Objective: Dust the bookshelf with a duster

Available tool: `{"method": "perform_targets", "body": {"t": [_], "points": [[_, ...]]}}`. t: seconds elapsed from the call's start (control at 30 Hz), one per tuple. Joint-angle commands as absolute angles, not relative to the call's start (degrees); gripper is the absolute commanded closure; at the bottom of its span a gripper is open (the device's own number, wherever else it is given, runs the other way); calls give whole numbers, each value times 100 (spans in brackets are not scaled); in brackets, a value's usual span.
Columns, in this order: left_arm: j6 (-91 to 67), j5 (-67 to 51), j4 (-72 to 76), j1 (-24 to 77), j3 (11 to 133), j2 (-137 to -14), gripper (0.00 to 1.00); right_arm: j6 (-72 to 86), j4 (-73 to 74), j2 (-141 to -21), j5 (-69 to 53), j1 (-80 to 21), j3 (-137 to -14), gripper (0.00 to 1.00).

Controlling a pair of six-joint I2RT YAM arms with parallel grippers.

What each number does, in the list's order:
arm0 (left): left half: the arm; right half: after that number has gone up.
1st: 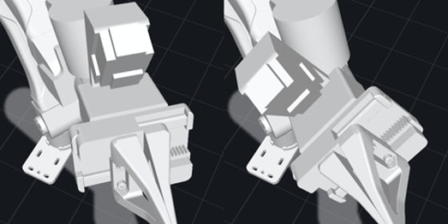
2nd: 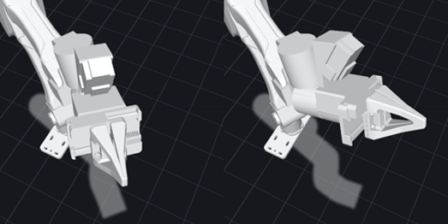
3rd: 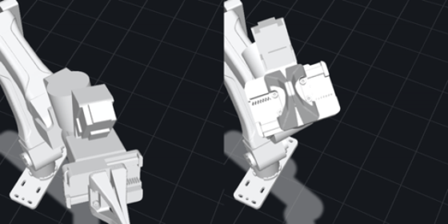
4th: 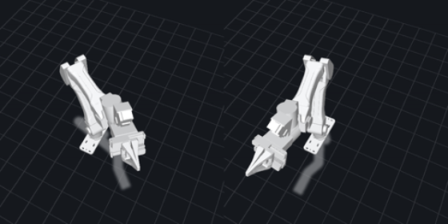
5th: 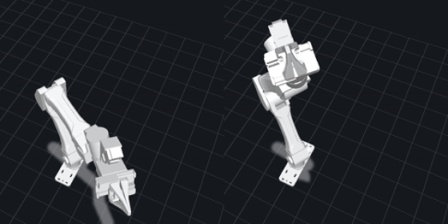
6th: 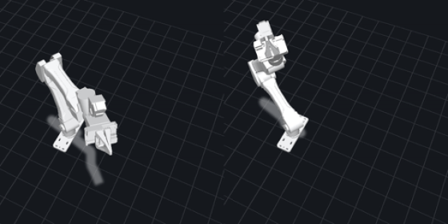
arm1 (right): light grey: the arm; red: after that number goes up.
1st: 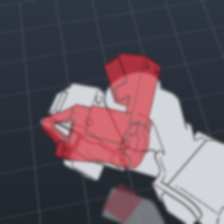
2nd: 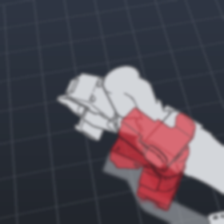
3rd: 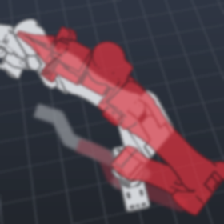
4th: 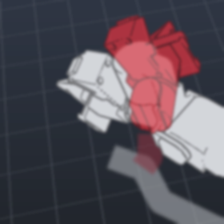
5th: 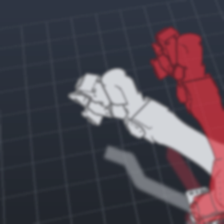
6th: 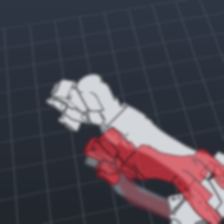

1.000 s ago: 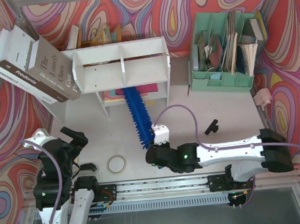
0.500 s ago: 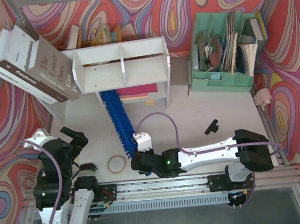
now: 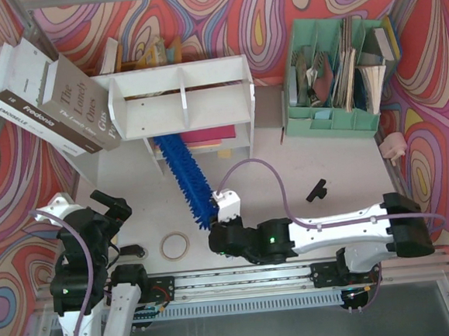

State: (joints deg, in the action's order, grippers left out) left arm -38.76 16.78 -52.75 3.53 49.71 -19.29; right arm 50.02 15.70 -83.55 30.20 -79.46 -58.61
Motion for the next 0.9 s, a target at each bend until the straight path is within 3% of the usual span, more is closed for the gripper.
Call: {"method": "perform_targets", "body": {"t": [0.0,0.57,0.87], "points": [[-3836,1757,-5203,325,4880,-1867,2,4899,1663,-7879,3798,-8024,-5862,100],[-3839,1751,-5203,325,4878,-1894,2,7078,4256,-6537,4440,-8024,-4915,100],[-3833,1763,-5202,325,4887,-1924,2,5758,3339,-6273,4058,-8024,-4639,100]]}}
